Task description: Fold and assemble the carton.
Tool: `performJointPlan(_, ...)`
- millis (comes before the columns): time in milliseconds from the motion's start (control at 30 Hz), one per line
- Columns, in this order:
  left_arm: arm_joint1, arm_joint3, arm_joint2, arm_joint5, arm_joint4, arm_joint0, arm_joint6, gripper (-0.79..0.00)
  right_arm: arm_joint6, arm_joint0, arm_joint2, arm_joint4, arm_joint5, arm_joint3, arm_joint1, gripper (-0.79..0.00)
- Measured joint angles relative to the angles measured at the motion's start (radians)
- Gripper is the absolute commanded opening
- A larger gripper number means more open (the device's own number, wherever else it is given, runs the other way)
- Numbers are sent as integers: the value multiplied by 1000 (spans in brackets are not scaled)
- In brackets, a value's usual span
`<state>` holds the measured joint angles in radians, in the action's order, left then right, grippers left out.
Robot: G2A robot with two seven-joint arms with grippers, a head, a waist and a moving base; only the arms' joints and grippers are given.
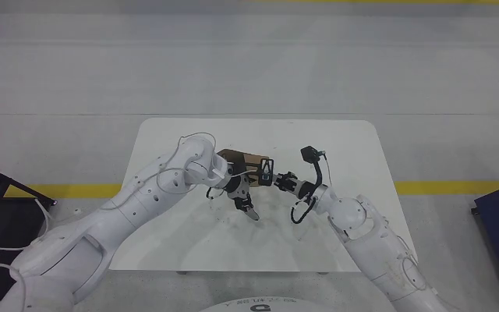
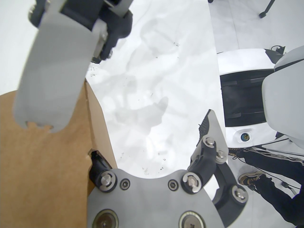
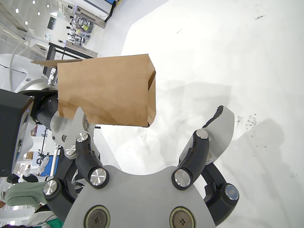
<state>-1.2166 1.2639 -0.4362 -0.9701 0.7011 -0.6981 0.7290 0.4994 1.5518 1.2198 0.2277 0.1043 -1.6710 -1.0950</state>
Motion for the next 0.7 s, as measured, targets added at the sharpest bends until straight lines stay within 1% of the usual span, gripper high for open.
performJointPlan(100,5,10,-5,4,12,-6,0,0,2,18,15,-2,23,-8,3,0)
performJointPlan(200,8,20,-7,15,14,-9,14,0,-5,44,13,34,55,-28,6,0)
performJointPlan(267,9,25,-6,23,12,-11,20,0,-13,54,3,68,56,-44,6,0)
performJointPlan(467,9,34,-7,26,13,-14,17,0,-15,30,-37,126,-20,-54,0,0)
performJointPlan(700,19,51,-22,12,10,-25,3,0,-33,8,-47,122,-98,-36,-7,0)
